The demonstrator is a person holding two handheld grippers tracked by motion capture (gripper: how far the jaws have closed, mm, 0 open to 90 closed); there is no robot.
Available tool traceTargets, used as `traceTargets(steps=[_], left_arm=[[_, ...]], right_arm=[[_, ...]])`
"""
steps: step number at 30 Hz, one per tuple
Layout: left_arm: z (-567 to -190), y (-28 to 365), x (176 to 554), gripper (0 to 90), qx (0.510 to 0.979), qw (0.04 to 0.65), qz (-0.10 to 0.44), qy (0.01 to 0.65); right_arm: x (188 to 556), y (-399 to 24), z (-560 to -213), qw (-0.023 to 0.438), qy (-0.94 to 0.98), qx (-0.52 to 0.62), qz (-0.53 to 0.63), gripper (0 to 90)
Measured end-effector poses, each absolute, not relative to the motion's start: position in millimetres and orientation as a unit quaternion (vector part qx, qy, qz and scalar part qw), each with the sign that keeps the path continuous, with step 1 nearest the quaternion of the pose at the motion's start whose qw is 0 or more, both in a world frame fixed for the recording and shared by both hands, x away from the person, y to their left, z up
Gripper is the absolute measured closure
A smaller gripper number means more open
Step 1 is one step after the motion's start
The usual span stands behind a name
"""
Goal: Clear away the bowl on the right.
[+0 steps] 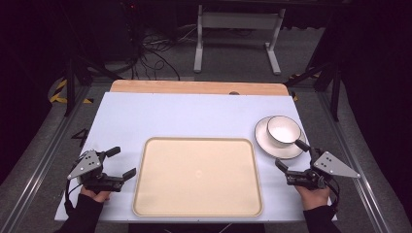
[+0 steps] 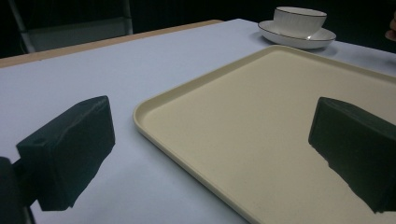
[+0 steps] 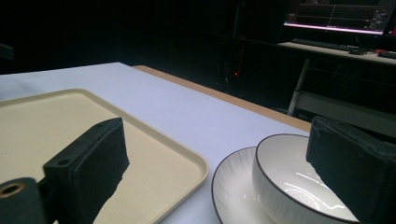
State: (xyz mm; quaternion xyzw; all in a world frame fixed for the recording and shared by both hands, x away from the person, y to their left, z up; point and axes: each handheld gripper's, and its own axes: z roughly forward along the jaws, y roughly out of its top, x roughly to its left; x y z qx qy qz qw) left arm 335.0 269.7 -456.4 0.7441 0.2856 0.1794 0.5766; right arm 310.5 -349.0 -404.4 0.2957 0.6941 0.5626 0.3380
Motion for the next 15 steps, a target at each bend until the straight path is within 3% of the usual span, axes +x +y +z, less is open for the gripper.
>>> traceTargets(steps=[15], left_arm=[[-456.5, 269.4, 334.9, 1.4, 0.743, 0.577, 0.181, 0.287]], right_arm=[[323.1, -351.3, -377.1, 0.329, 0.702, 0.291, 0.560, 6.3]])
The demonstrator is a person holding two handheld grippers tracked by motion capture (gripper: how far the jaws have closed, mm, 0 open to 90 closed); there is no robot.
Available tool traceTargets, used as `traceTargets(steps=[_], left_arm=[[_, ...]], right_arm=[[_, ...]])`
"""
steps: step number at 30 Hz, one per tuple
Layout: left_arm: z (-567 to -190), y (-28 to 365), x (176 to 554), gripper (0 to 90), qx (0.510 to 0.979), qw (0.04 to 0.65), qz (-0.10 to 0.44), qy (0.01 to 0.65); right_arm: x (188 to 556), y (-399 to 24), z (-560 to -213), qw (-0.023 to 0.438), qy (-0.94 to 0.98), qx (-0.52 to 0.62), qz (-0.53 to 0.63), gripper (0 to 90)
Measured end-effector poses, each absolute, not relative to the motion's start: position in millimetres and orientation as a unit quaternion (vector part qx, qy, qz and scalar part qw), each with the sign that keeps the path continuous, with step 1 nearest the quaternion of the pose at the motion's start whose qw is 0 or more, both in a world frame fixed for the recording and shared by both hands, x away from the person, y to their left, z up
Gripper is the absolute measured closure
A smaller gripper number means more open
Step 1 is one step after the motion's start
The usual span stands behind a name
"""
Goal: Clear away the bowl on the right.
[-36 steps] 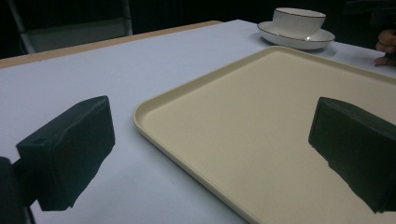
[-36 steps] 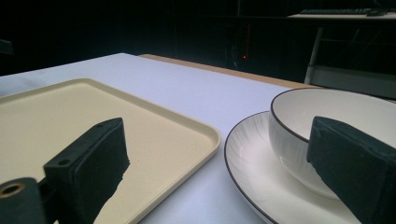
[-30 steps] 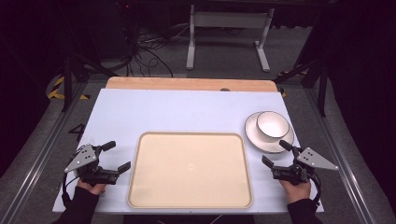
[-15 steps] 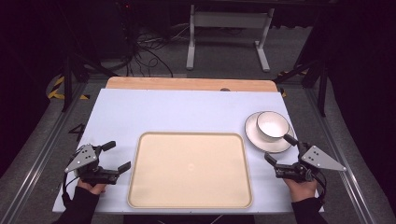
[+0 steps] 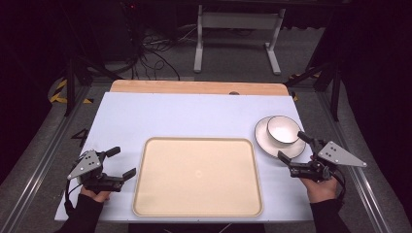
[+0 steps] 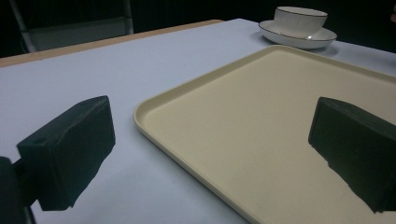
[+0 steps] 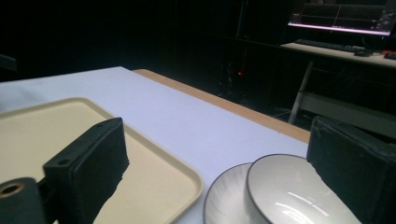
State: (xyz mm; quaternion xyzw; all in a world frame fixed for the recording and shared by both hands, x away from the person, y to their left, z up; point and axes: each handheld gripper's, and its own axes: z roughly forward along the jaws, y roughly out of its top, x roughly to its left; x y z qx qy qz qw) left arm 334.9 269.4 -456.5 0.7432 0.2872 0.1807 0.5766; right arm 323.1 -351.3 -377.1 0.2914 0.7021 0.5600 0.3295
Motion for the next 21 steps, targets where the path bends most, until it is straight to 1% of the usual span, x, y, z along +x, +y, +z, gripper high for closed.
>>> traceTargets(steps=[2, 5, 9, 16, 21], left_arm=[[-456.6, 269.0, 334.9, 1.4, 0.743, 0.577, 0.182, 0.288], [-456.6, 269.0, 334.7, 1.4, 0.743, 0.577, 0.182, 0.288], [-456.6, 268.9, 334.8, 1.4, 0.742, 0.576, 0.182, 0.289], [-456.6, 268.9, 334.8, 1.4, 0.742, 0.577, 0.182, 0.288], [-456.6, 269.2, 334.8, 1.4, 0.742, 0.577, 0.182, 0.288]], right_arm=[[327.3, -353.8, -375.1, 0.341, 0.710, 0.287, 0.545, 7.0], [333.0, -358.0, -375.0, 0.338, 0.712, 0.294, 0.541, 7.2], [344.6, -367.6, -373.9, 0.320, 0.712, 0.320, 0.536, 7.1], [361.8, -377.8, -368.4, 0.323, 0.712, 0.333, 0.527, 6.9], [372.0, -385.8, -364.1, 0.314, 0.706, 0.349, 0.529, 8.1]])
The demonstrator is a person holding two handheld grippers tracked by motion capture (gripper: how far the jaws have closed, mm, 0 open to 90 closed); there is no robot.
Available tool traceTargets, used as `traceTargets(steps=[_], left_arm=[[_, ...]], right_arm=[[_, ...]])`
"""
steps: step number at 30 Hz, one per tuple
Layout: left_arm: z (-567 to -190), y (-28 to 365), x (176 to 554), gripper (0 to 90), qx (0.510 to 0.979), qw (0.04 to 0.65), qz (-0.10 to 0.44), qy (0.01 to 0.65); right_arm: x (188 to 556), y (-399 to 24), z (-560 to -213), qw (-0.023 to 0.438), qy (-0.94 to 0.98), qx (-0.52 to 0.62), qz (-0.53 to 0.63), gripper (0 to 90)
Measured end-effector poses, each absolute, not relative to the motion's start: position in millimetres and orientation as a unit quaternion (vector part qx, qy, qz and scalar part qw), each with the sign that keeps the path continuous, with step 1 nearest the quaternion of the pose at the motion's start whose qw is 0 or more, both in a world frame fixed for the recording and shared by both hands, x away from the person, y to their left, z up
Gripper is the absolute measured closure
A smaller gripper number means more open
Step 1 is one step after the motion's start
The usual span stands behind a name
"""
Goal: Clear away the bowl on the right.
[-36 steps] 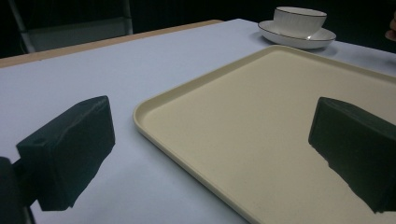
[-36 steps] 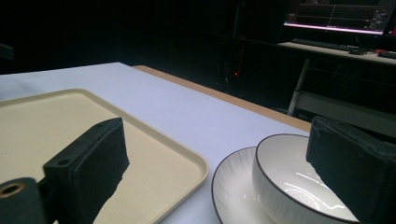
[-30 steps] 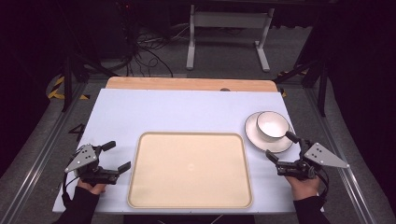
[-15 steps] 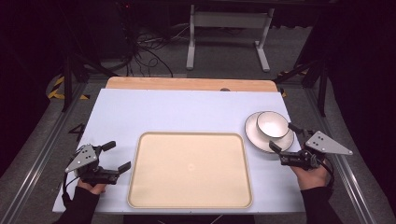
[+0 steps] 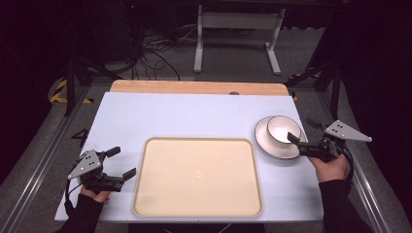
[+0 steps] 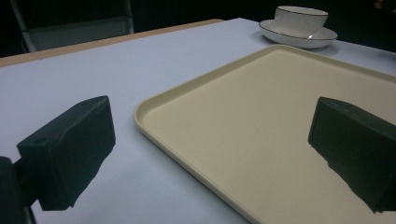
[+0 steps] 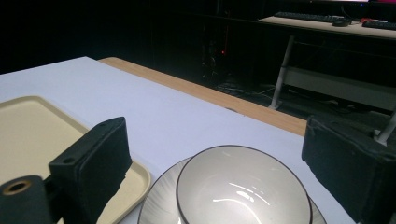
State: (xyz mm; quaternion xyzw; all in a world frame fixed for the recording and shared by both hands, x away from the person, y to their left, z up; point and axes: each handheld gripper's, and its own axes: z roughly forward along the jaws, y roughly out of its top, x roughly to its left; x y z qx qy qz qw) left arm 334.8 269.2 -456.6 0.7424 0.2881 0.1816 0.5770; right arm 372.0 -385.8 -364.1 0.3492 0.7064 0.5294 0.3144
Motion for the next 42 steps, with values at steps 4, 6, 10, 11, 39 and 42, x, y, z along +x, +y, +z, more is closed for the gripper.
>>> traceTargets(steps=[4, 6, 10, 11, 39, 42], left_arm=[[-456.5, 269.2, 334.8, 1.4, 0.743, 0.576, 0.182, 0.288], [-456.6, 269.1, 334.7, 1.5, 0.742, 0.577, 0.181, 0.288], [-456.6, 269.2, 334.8, 1.4, 0.743, 0.577, 0.181, 0.288], [-456.5, 269.4, 334.9, 1.4, 0.744, 0.576, 0.181, 0.288], [-456.5, 269.6, 335.0, 1.4, 0.743, 0.576, 0.181, 0.289], [-456.5, 269.6, 335.0, 1.5, 0.743, 0.576, 0.181, 0.289]], right_arm=[[378.1, -390.4, -362.2, 0.310, 0.703, 0.352, 0.534, 8.1], [381.1, -393.3, -361.7, 0.304, 0.702, 0.350, 0.540, 8.3], [384.6, -399.1, -360.5, 0.302, 0.697, 0.356, 0.545, 8.1], [385.1, -399.9, -360.1, 0.303, 0.696, 0.357, 0.545, 8.0], [431.4, -403.0, -346.5, 0.257, 0.748, 0.449, 0.416, 27.9], [438.3, -401.9, -345.7, 0.243, 0.754, 0.461, 0.400, 30.8]])
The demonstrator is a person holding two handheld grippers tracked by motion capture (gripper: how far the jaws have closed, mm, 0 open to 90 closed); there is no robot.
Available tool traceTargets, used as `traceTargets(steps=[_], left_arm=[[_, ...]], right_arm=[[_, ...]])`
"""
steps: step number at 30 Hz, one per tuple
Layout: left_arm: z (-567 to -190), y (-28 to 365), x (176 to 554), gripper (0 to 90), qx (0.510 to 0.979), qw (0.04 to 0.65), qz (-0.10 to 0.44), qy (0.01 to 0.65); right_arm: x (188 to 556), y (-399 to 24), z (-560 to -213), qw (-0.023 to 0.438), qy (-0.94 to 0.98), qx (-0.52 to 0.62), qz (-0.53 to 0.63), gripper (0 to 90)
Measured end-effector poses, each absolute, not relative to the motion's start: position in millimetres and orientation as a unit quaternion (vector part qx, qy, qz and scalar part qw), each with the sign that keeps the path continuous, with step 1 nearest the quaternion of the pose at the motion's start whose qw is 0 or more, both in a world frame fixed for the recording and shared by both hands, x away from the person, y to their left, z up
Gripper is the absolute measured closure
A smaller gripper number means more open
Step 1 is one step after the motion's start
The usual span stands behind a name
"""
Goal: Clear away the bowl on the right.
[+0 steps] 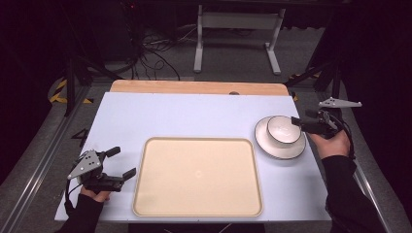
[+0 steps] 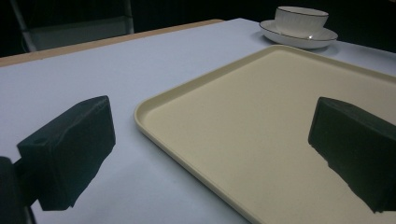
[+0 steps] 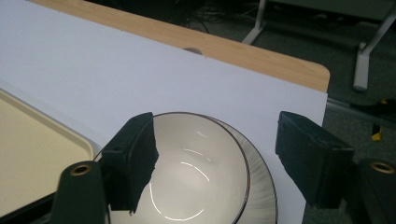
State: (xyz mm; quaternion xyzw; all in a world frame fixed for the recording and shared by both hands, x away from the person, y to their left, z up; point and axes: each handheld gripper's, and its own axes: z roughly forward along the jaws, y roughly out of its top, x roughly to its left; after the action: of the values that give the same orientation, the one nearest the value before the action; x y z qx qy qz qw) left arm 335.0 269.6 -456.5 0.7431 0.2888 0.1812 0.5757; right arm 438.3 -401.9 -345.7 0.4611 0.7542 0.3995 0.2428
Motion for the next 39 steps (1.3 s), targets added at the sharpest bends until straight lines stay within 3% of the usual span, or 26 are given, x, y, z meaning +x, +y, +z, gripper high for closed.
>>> traceTargets(steps=[2, 7, 12, 39], left_arm=[[-456.6, 269.4, 335.0, 1.4, 0.742, 0.576, 0.182, 0.289], [-456.6, 269.5, 335.0, 1.4, 0.742, 0.577, 0.182, 0.289], [-456.5, 269.9, 334.7, 1.4, 0.741, 0.578, 0.179, 0.290], [-456.6, 269.9, 334.7, 1.4, 0.741, 0.579, 0.178, 0.288]], right_arm=[[441.1, -401.1, -345.7, 0.232, 0.757, 0.467, 0.394, 31.6], [451.8, -393.8, -342.7, 0.218, 0.775, 0.482, 0.345, 47.8], [459.1, -387.9, -342.1, 0.210, 0.783, 0.496, 0.312, 54.2], [490.3, -388.2, -365.4, 0.145, 0.789, 0.568, 0.186, 65.6]])
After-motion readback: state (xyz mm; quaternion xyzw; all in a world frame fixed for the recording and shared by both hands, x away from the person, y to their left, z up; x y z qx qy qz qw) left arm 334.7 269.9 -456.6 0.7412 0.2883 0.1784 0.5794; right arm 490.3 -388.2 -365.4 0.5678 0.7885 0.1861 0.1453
